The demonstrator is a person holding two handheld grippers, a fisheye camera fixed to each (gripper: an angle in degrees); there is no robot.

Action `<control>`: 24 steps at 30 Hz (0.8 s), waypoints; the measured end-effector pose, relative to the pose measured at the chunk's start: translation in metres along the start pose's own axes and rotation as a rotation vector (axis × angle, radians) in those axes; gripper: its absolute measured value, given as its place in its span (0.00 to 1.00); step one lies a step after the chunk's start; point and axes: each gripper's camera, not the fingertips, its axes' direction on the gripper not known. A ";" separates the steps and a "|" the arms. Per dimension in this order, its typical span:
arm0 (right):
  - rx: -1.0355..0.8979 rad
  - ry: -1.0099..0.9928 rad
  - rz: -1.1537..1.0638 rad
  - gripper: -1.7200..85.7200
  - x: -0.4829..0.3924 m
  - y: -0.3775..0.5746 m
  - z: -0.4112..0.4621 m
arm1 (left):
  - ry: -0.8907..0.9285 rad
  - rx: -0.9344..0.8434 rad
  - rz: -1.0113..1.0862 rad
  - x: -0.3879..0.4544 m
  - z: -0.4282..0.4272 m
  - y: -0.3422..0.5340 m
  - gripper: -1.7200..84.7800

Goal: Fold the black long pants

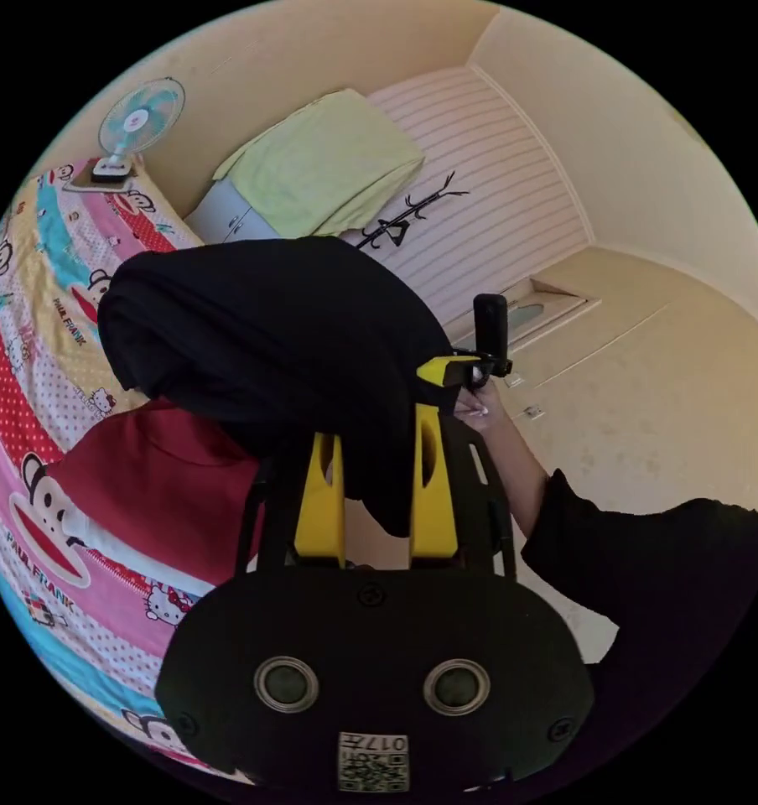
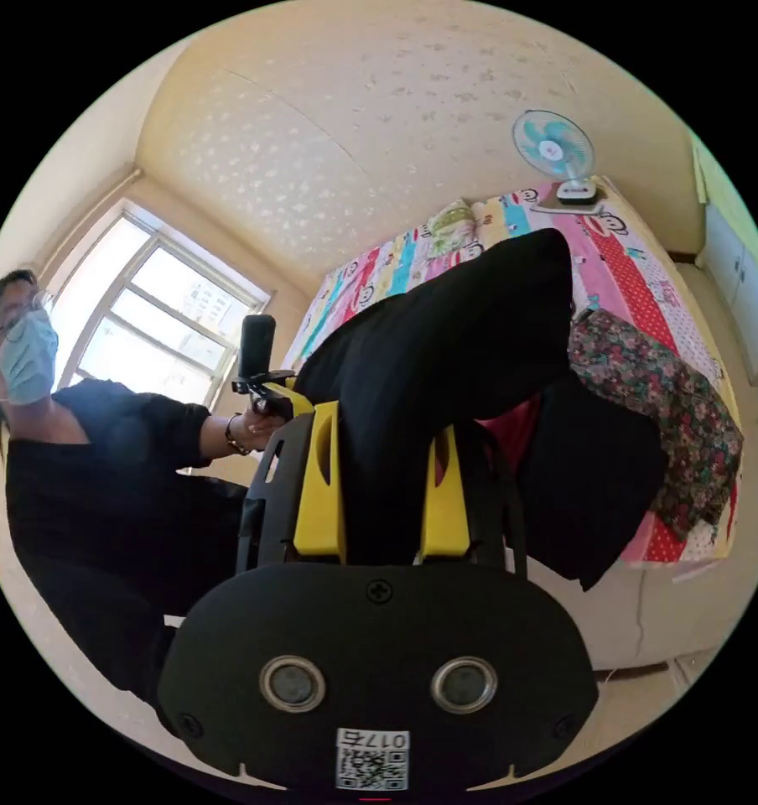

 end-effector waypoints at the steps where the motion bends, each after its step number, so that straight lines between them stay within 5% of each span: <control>1: -0.077 0.062 0.117 0.18 0.037 -0.002 0.008 | -0.040 -0.079 -0.083 -0.023 0.043 -0.021 0.16; 4: -0.301 0.218 0.517 0.19 0.142 0.009 0.069 | -0.191 -0.379 -0.259 -0.080 0.144 -0.032 0.16; 7: -0.505 0.431 0.773 0.21 0.188 0.039 0.139 | -0.109 -0.633 -0.320 -0.109 0.200 -0.002 0.14; 13: -0.425 0.408 0.660 0.22 0.153 0.055 0.134 | -0.088 -0.434 -0.202 -0.095 0.098 0.075 0.05; 18: -0.207 0.568 0.627 0.20 0.076 0.070 0.096 | -0.404 -0.430 -0.173 -0.087 -0.053 0.138 0.05; 24: 0.112 0.856 0.307 0.13 -0.135 0.075 0.071 | -0.750 0.018 -0.377 -0.021 -0.305 0.264 0.02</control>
